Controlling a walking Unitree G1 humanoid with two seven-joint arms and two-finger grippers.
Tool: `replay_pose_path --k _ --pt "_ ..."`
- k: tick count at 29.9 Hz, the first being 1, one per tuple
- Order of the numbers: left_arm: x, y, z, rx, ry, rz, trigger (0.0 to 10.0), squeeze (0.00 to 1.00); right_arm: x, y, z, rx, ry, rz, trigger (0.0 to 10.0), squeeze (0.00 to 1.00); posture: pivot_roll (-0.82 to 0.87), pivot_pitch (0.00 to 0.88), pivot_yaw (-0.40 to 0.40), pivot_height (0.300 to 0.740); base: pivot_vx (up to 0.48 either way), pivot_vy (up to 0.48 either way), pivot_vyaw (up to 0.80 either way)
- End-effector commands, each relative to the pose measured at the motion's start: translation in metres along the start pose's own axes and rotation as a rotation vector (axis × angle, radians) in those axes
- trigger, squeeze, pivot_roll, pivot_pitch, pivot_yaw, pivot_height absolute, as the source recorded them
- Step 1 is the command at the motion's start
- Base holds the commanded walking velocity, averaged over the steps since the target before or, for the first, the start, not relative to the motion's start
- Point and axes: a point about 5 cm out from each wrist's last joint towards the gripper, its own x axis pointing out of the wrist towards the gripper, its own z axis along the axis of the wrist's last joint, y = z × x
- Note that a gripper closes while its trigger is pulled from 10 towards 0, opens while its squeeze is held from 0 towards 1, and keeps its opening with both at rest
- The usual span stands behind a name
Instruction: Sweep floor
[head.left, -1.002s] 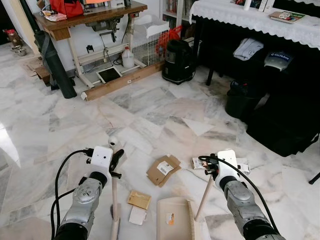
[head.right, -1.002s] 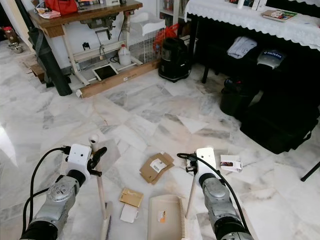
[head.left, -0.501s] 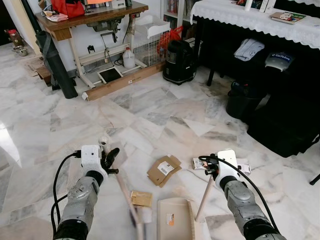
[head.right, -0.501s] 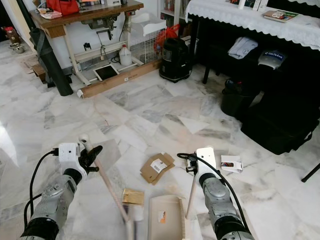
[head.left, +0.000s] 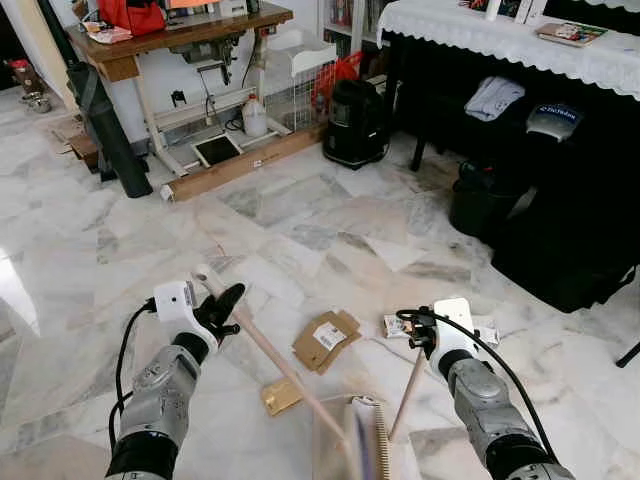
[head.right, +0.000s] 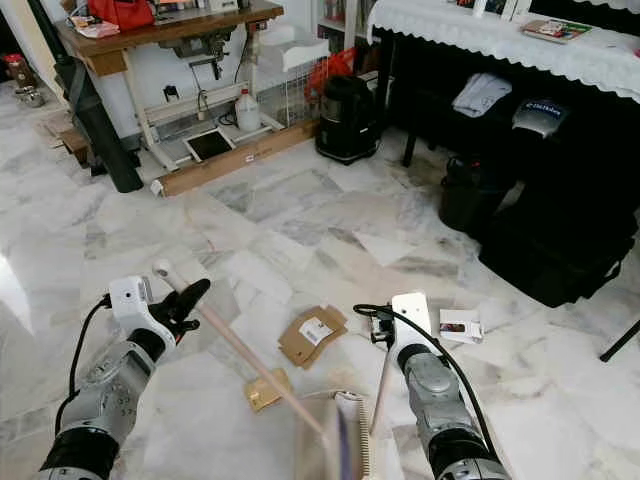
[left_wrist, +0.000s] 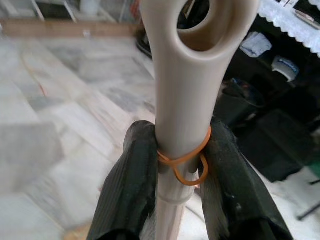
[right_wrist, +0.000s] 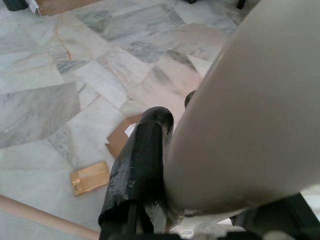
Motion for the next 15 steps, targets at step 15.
replay_pose_path --k 15 --pt "0.002 -0.019 0.072 0.327 -0.351 0.025 10.0 0.0 0.001 -0.002 0.011 0.055 -0.09 -0.045 10.0 0.0 0.09 0.0 0.011 0.74 0.0 0.0 0.0"
